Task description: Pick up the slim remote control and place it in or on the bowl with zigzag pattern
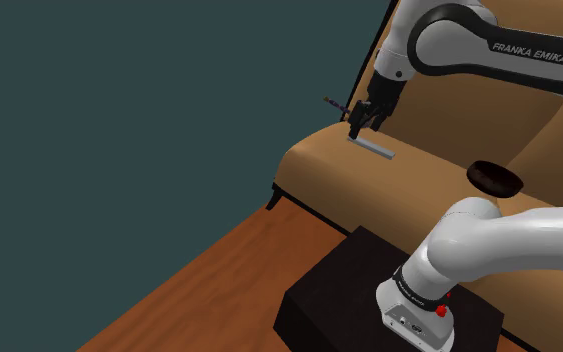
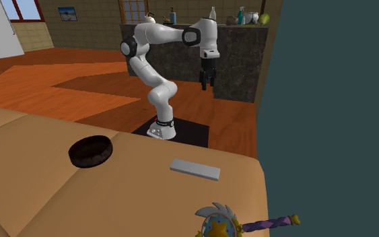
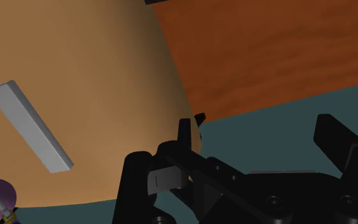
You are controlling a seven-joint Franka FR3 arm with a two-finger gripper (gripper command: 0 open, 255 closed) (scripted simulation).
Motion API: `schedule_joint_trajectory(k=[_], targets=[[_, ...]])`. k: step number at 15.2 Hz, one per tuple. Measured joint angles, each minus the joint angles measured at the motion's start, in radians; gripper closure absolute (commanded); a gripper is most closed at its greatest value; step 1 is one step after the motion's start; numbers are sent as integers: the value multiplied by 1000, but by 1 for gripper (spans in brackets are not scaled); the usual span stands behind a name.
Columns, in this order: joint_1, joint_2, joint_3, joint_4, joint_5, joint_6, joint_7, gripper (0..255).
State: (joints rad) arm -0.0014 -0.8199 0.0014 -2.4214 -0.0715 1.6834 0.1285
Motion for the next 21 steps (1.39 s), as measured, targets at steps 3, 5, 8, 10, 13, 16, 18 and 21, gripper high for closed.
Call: schedule_joint_trajectory(k=[3,5,8,10,13,16,18,21], targets=[[-9,11,-31,-5,-14,15,-32,0],[-21,39,-77,-11,-35,48,-78,0],[-38,85,-146,-4,-61,84,-151,0],[-50,122,-199,3,-79,112,-206,0],[-66,177,-278,13,-101,154,-291,0],[-68,264,-348,50,-105,199,-366,0],[-67,320,-393,82,-100,218,-418,0],[-59,432,-463,146,-75,257,-502,0]])
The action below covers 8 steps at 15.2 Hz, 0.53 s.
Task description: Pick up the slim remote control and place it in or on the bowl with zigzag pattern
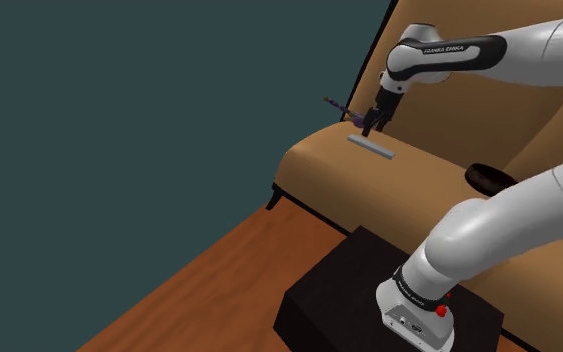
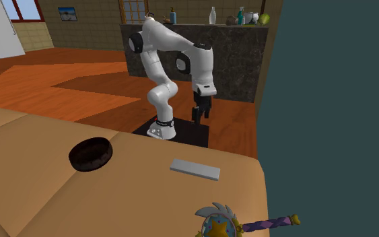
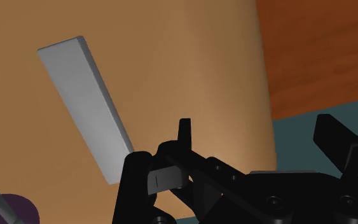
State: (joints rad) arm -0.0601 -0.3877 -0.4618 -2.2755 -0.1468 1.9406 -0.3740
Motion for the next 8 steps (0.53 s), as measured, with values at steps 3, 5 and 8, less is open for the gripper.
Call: schedule_joint_trajectory(k=[3,5,8], targets=[[2,114,-76,61,40,36,-104,0],[4,190,-117,100,78,58,-170,0],[-2,318,-171,180,155,68,-278,0]])
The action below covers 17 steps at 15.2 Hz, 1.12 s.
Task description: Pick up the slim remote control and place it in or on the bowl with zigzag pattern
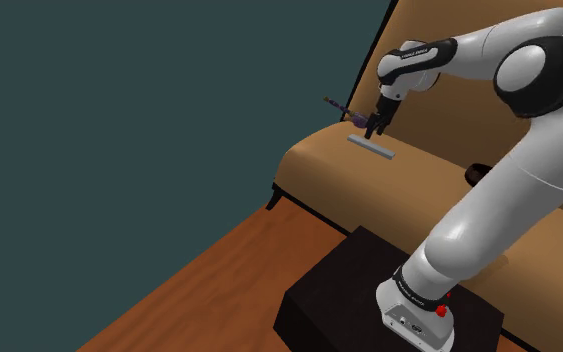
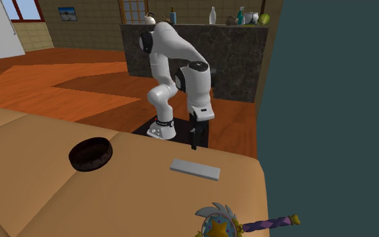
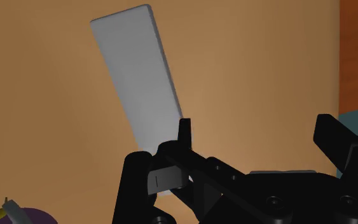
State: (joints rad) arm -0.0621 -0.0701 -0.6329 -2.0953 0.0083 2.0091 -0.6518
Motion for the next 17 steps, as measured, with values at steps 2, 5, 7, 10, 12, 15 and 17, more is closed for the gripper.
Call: schedule_joint_trajectory(k=[2,5,7,10,12,15,17], targets=[[-14,100,-26,64,66,4,-77,0],[-60,236,-44,172,159,-22,-186,0],[-95,313,-42,230,210,-33,-241,0],[-114,356,-36,242,240,-16,-271,0],[-116,369,-31,229,251,8,-277,0],[-117,385,-25,208,264,40,-284,0],[-117,386,-24,201,266,48,-286,0]])
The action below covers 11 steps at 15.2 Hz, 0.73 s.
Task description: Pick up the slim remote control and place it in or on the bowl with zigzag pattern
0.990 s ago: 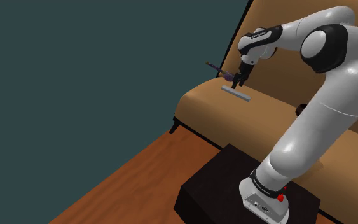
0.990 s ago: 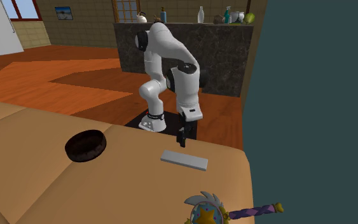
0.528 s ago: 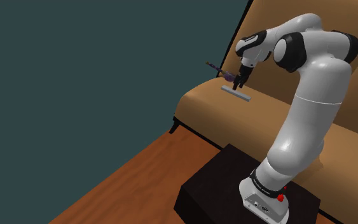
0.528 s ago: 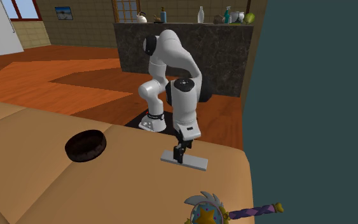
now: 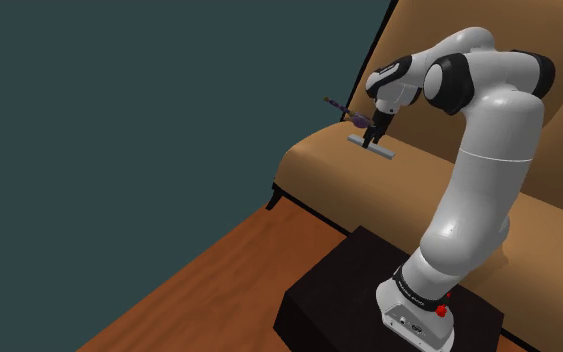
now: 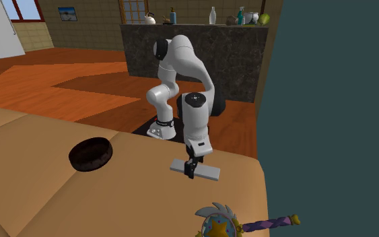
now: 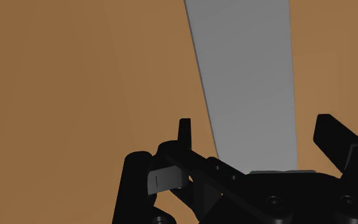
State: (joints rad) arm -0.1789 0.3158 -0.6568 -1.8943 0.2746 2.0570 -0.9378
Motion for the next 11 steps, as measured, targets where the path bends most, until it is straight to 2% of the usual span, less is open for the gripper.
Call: schedule_joint_trajectory(k=[4,5,11], targets=[[0,0,0,-2,1,3,-1,0],[0,0,0,-2,1,3,-1,255],[0,-1,0,-2,0,3,-2,255]])
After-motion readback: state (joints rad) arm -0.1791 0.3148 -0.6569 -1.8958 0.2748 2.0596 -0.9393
